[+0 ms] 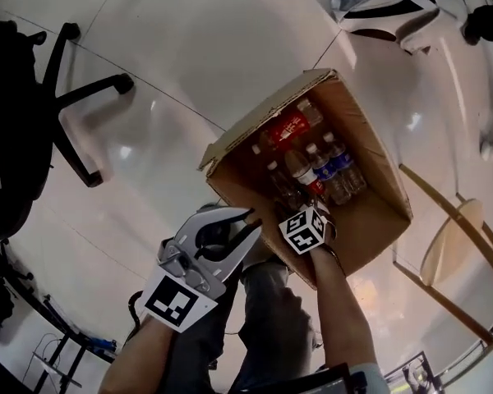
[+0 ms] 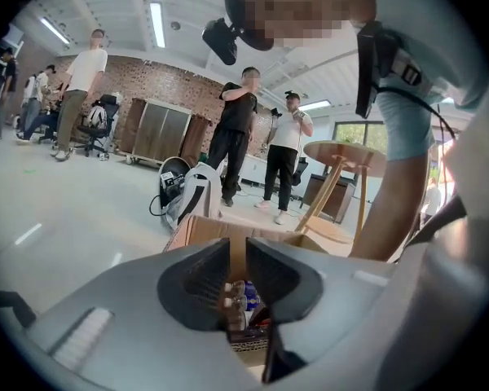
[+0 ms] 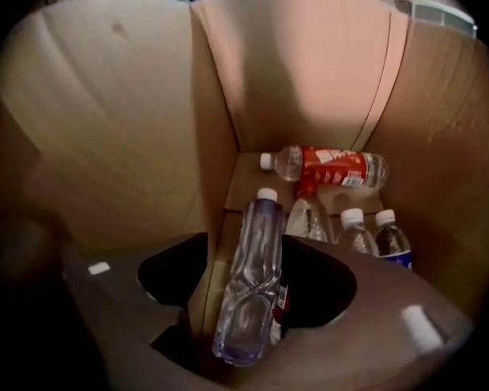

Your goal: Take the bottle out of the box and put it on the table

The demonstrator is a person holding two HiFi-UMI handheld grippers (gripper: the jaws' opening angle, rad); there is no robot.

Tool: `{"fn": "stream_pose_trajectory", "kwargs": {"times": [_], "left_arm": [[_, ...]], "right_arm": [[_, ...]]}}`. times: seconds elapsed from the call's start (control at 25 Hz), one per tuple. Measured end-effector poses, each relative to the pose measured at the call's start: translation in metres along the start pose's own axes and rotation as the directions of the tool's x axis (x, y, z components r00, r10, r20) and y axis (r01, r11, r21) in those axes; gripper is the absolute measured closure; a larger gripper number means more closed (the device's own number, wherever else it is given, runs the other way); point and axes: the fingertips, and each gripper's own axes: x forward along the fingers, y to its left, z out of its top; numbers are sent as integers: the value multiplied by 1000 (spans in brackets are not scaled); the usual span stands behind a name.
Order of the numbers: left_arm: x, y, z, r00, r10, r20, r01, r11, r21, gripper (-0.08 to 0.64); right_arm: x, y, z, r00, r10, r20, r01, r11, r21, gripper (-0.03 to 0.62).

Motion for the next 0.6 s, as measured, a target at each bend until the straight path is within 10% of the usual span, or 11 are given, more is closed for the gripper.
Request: {"fn": "stream_pose_trajectory", "kwargs": {"times": [0.2, 0.6], "left_arm": [[2, 7, 3, 1000, -12, 26, 12, 1000, 8, 497], [-3, 29, -6, 1000, 4, 27, -5, 1000, 18, 497]], "right_arm": [[34, -8, -35, 986, -43, -164, 48, 998, 28, 291], [59, -16, -33, 968, -142, -208, 151, 988, 27, 310]]}}
